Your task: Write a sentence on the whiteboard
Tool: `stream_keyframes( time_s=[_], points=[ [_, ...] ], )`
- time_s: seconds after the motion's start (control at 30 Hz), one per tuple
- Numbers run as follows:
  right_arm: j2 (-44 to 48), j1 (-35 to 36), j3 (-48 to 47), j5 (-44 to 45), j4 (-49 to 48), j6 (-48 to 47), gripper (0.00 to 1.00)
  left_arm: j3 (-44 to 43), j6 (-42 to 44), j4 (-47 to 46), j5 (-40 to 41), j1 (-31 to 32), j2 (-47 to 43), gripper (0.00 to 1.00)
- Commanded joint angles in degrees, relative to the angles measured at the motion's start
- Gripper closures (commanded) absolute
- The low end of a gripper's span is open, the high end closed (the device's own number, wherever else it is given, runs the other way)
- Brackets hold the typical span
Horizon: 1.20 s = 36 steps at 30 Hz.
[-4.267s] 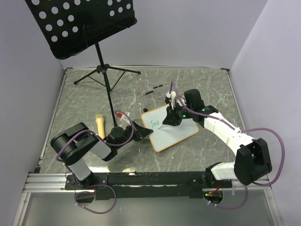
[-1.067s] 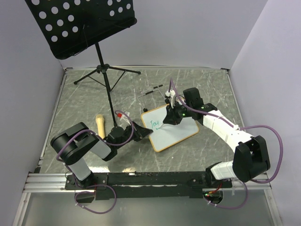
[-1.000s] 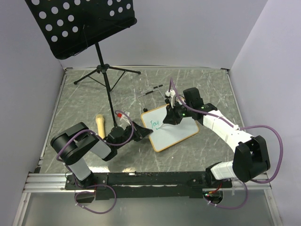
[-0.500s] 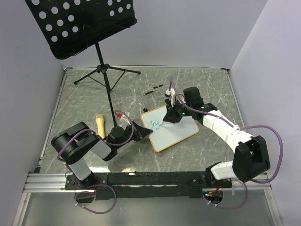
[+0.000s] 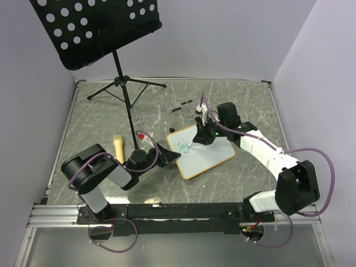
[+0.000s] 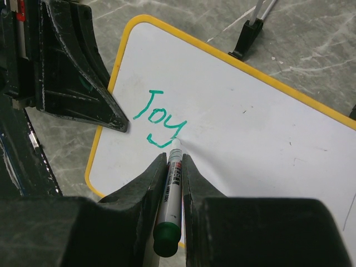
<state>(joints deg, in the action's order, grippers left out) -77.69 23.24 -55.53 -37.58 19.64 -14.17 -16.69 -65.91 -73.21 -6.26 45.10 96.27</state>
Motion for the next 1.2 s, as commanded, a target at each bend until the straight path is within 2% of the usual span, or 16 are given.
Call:
stream_keyframes(
  time_s=[0.0,0.27,0.67,1.17],
  points=[
    [1.3,-0.4,-1.9,-0.6,-2.5,0.0,1.0,-1.3,1.5,-25.0,-1.1,0.8,0.8,0.99],
    [4.7,-1.0,-1.6,-1.5,-3.4,0.2,1.0,-1.2,2.0,-24.4,-1.0,0.8,0.5,0.99],
    [9.9,-7.8,1.6,-6.6,-5.4,-0.2,1.0,-1.0,5.2,-20.9,-3.0,0.8,-1.4,0.99],
    [9.8,-8.7,3.0,-7.7,-7.9,-0.5,1.0,-1.1,4.6,-22.5,-5.3,0.8,-1.0,0.99]
  ],
)
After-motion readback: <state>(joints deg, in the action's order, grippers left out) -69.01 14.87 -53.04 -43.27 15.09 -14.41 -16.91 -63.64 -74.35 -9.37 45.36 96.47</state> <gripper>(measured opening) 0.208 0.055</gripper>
